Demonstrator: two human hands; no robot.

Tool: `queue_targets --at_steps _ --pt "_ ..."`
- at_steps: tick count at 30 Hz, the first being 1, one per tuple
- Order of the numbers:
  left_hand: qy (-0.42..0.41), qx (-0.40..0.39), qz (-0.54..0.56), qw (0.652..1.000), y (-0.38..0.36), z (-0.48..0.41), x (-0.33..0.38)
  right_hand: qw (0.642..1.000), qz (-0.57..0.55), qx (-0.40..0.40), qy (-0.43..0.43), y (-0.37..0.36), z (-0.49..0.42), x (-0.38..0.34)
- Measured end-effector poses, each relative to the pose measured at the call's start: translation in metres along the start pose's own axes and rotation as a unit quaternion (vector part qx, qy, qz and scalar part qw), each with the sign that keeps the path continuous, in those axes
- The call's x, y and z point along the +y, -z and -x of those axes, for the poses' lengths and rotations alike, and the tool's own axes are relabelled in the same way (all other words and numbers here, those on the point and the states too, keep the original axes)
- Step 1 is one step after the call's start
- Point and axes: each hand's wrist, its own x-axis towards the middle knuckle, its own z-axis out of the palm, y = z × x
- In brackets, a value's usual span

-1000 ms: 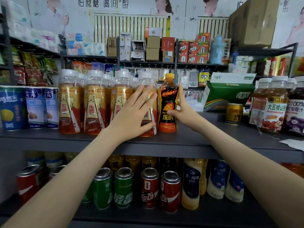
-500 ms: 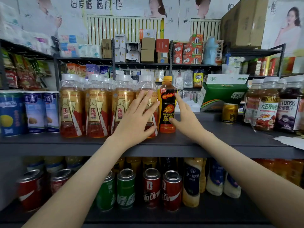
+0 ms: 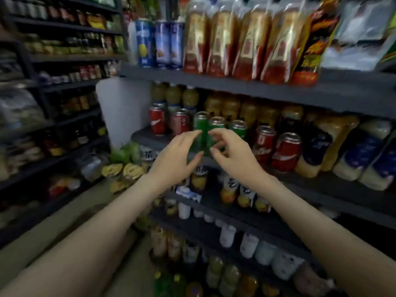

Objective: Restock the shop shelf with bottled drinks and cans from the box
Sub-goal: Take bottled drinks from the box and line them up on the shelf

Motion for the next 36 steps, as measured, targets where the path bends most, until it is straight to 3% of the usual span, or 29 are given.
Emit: queue_targets --at_steps 5,10,16,23,29,36 --pt "0.163 -0.089 -0.075 0.98 0.048 0.144 -0.063 0.983 -0.035 -0.178 0.009 -0.133 0.021 -0.024" --pt "0.278 -0.125 -0.118 0.945 0.099 0.241 -0.114 0.956 -0.045 -0.286 0.051 -0.249 0.018 -0.069" --pt "0.383 -0.149 -0.126 0.903 0.142 0.318 -0.199 0.938 -0.068 -0.325 0.105 -0.374 -0.01 -0.132" --pt "0.46 -0.2 -0.116 0.858 0.19 0.378 -0.321 0.909 -0.01 -0.395 0.135 -0.515 -0.061 -0.179" --pt "0.48 -0.245 -0.095 0.837 0.199 0.389 -0.422 0.89 0.048 -0.435 0.131 -0.6 -0.098 -0.175" --pt "0.526 -0.274 -0.043 0.804 0.155 0.412 -0.534 0.865 0.093 -0.471 0.145 -0.708 -0.144 -0.137"
